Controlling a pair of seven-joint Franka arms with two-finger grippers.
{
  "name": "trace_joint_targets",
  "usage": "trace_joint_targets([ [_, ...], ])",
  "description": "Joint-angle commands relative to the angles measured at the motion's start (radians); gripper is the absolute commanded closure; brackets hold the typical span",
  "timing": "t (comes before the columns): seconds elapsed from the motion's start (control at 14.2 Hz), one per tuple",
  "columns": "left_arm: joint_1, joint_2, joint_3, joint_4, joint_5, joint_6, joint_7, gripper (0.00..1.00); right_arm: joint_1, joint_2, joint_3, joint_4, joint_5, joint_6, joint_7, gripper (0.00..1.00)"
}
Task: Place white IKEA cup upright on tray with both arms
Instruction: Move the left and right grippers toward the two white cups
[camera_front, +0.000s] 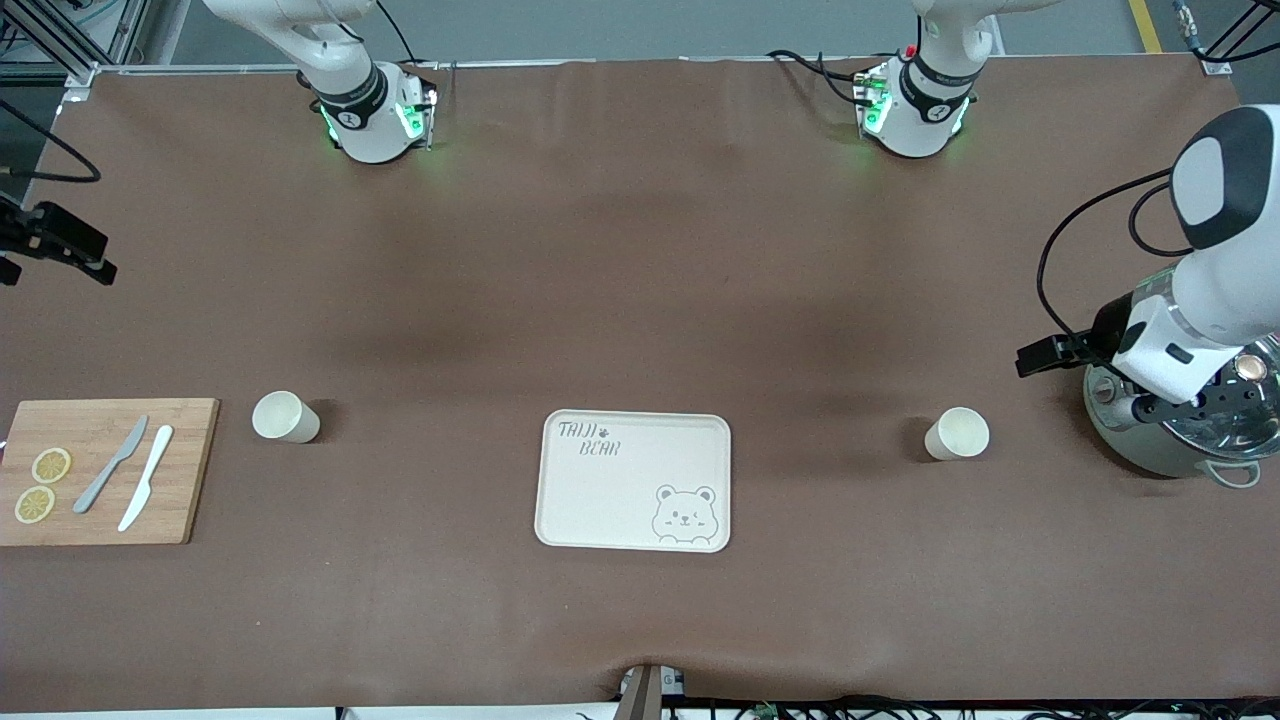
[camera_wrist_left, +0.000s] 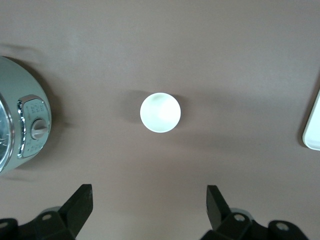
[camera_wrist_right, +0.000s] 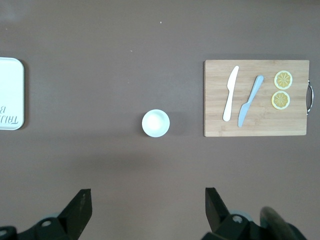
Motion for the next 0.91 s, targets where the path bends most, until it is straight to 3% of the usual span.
trace_joint_targets([
  [0.0,0.011,-0.029,-0.002,-0.074,0.027,0.066,-0.007,0.0,-0.02,0.036,0.003,0.023,0.0,0.003,-0.001,0.0],
  [0.35,0.012,-0.017,-0.004,-0.164,0.027,0.198,-0.005,0.0,-0.067,0.097,0.004,0.023,-0.006,0.023,-0.01,0.0],
  [0.84,0.014,0.031,-0.004,-0.187,0.029,0.25,-0.001,0.0,-0.152,0.273,0.006,0.002,0.058,0.032,0.005,0.0],
])
